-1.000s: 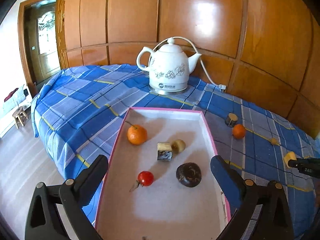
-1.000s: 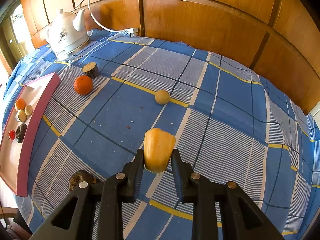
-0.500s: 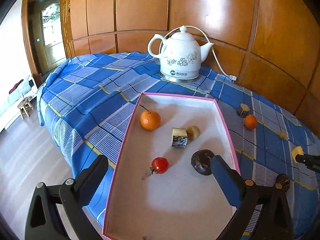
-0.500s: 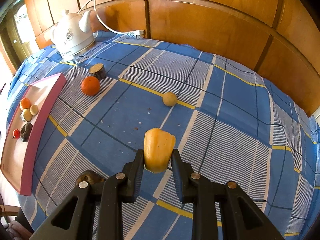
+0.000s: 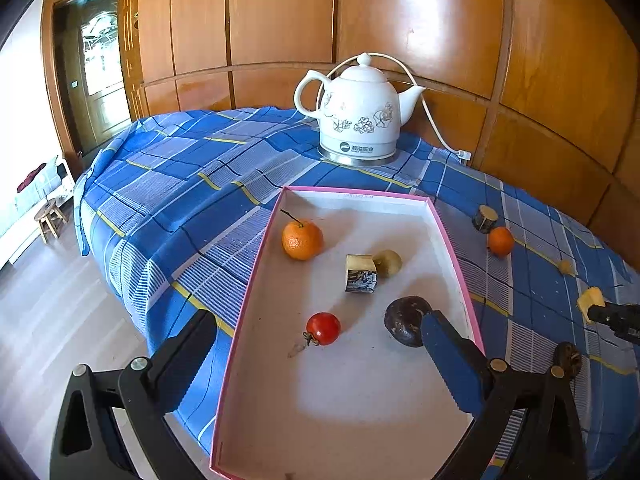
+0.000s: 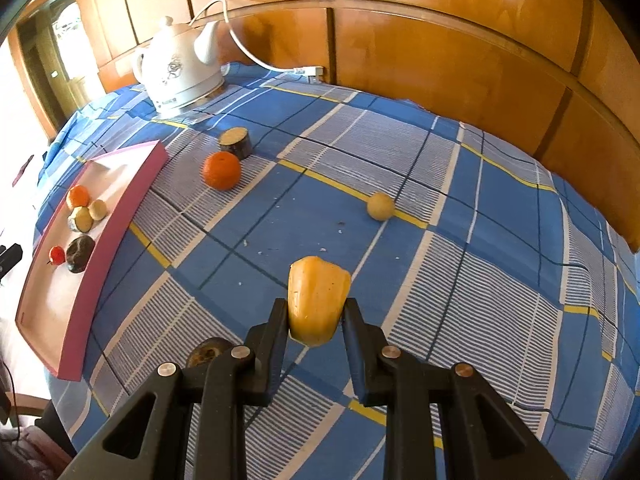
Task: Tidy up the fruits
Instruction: 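Lift the open left tool out of the tray and hold it above, then carry the yellow chunk into the tray with the right tool and release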
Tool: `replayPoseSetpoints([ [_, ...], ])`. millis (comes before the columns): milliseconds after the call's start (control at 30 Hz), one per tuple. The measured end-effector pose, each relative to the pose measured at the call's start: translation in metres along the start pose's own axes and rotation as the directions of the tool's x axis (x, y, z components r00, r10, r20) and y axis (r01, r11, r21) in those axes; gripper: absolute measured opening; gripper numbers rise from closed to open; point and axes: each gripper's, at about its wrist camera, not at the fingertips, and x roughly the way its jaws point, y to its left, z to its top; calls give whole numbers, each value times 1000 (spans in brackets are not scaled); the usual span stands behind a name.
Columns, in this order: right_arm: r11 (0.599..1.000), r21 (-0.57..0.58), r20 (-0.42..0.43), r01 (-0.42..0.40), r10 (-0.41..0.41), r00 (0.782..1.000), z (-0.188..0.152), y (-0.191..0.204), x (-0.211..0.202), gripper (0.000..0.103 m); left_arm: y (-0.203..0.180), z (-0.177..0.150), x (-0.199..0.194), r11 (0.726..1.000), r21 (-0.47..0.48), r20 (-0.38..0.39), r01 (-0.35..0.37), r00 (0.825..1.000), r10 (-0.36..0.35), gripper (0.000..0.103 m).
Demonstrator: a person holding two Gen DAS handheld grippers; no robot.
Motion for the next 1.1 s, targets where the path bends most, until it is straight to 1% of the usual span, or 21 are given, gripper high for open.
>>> replayPoseSetpoints([
  [267, 999, -29, -6, -31, 31, 999, -2, 9, 1, 27, 0, 0, 0, 1000, 1, 2, 6, 1000, -6, 103],
  [433, 999, -49, -28, -22, 21, 999, -5, 14, 6, 27, 1, -1, 0, 1000, 2, 1, 11, 1000, -11, 103],
  [833, 999, -43, -41, 0, -2, 999, -6, 11, 10, 27, 3, -4, 1, 1000, 0, -7, 21, 1000, -21, 103],
  [967, 999, -47, -38, 2, -4, 999, -4, 13, 8, 27, 3, -3, 1, 1000, 1, -2, 24, 1000, -24, 103],
  [1100, 998, -58, -27, -16, 14, 1000, -3, 21, 0, 27, 3, -3, 1, 1000, 4, 1, 26, 1000, -26, 103],
])
